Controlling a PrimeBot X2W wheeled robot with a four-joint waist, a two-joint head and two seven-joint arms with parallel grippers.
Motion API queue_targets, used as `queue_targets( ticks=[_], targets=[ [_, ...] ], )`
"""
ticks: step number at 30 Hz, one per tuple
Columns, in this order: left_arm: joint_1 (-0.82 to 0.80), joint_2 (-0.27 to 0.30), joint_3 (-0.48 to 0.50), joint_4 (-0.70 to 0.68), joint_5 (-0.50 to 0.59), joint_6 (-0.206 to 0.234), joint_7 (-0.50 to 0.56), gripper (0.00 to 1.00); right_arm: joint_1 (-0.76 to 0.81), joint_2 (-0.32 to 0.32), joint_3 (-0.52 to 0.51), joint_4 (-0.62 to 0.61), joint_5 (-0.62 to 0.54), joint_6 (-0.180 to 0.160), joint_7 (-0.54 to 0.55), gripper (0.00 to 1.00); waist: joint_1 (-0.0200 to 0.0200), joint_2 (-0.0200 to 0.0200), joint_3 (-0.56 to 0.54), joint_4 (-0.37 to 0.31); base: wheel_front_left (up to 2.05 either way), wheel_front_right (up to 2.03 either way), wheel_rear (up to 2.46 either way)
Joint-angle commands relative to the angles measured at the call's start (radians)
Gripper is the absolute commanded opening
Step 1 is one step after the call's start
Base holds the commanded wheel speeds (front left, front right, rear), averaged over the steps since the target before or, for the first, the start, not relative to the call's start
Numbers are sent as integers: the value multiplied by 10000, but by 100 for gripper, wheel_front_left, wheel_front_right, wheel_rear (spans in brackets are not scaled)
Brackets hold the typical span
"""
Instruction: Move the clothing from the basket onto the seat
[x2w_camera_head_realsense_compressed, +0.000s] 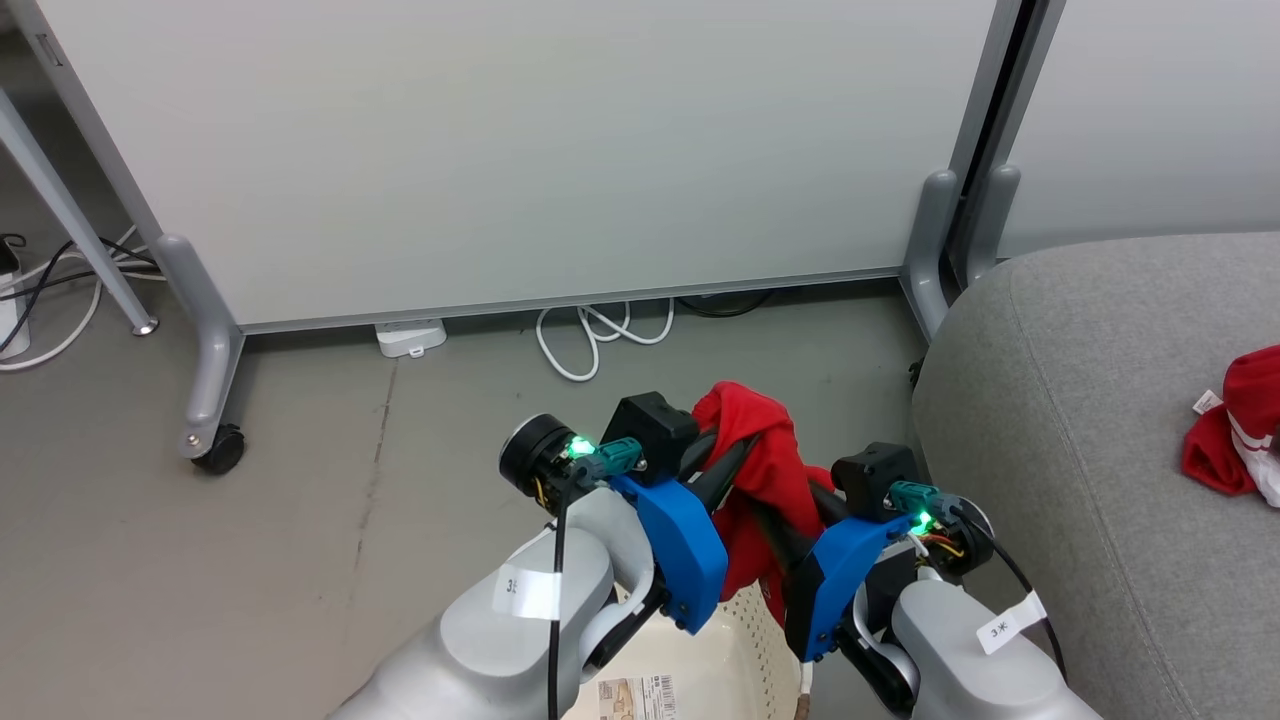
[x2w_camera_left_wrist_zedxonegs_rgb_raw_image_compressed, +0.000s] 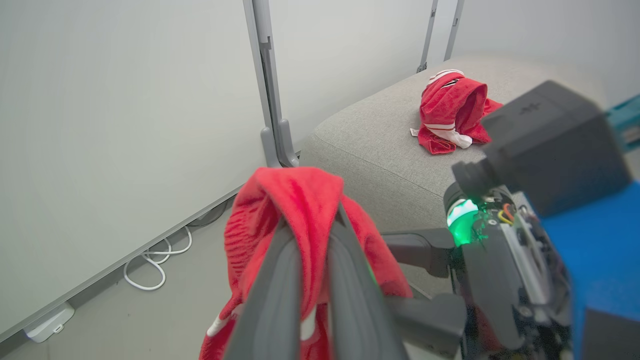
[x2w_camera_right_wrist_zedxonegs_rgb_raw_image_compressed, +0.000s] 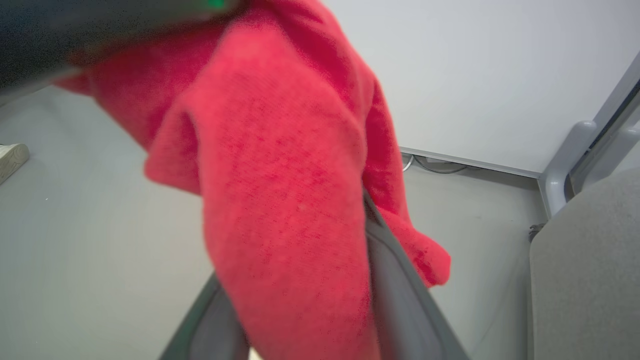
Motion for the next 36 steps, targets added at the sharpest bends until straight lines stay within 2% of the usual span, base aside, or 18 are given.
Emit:
queue_targets(
  ticks=[1,15,16,17,18,29,36],
  targets=[
    [-176,-3,-41,12,-63,60,-89,0,-201,11,109,82,172,1,-95,0,0,0,-2,-14,0,0,0],
    [-194,-2,-153,152,-272,167,-178,0,-492,11,826,569,1008,1,-390,0,0,0,-69,-155,0,0,0],
    [-187,-2,-155,152,-311,172,-181,22,-522,12,843,593,1035,1,-385,0,0,0,-71,-160,0,0,0],
    [-186,-2,-151,152,-337,184,-196,66,-540,12,859,613,1065,1,-391,0,0,0,-73,-164,0,0,0],
    [-178,-2,-151,158,-355,200,-187,100,-544,12,874,632,1116,1,-403,0,0,0,-75,-168,0,0,0],
    [26,8,-132,238,-478,331,-455,100,-641,13,916,690,1220,1,-442,0,0,0,-80,-210,0,0,0],
    [495,466,78,-17,-260,543,-917,100,-595,13,591,447,975,1,-444,0,0,0,-26,-326,0,0,0]
  ],
)
